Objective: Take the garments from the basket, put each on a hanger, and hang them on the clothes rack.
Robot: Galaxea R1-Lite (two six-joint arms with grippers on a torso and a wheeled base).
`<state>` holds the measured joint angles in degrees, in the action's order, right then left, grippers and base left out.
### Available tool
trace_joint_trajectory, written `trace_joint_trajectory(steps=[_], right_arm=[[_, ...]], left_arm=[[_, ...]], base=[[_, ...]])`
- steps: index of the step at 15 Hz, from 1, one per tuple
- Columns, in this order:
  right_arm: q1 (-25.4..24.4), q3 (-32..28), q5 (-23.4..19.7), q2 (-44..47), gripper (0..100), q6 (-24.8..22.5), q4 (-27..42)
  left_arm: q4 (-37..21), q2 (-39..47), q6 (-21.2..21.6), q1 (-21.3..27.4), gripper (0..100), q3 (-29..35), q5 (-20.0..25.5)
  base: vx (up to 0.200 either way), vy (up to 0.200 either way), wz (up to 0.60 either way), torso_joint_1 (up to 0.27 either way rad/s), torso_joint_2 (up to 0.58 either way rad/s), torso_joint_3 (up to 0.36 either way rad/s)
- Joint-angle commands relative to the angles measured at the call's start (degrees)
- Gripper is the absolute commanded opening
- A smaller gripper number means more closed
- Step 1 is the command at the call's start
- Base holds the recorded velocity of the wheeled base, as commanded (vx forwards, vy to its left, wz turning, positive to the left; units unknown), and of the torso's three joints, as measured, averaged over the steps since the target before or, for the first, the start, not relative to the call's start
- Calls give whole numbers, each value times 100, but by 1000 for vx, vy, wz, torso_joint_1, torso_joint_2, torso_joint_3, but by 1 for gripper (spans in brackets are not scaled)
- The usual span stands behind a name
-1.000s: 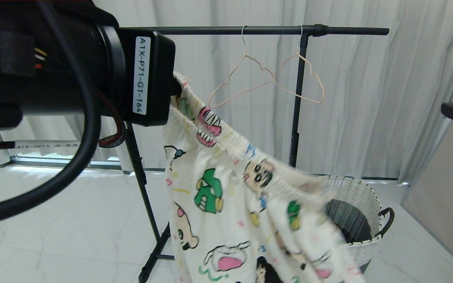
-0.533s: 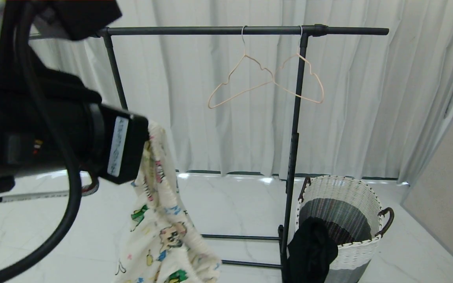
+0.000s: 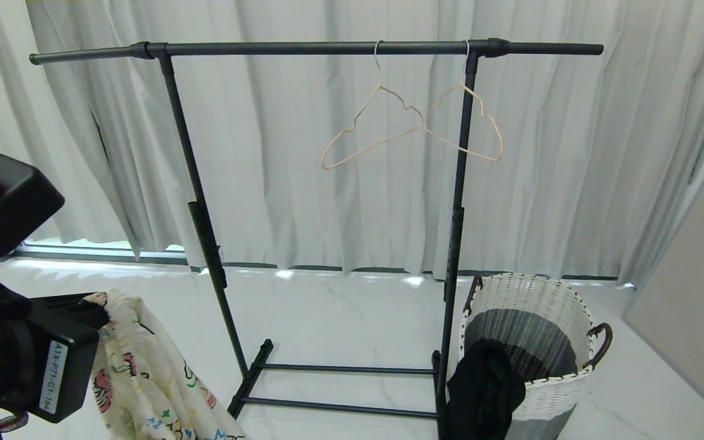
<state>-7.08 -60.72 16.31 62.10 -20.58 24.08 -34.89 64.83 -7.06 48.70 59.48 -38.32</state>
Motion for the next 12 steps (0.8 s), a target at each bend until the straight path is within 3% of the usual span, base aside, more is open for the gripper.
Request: trace_joint_trajectory(steps=[1,6,12], right_arm=[[40,148,12,-22,100,-8,-122],[102,403,21,-14,100,-175,-580],[269,711,21,-22,100,-597,-1204]], left_arm=[[-9,-111,64,-10,0,-42,-1],[0,-111,82,-10,0,-42,-1],[96,-102,91,-10,0,-50,-1]], base=[[0,200,0,7,2,2],[0,200,0,2,3,0],[0,0,0,0,0,0]])
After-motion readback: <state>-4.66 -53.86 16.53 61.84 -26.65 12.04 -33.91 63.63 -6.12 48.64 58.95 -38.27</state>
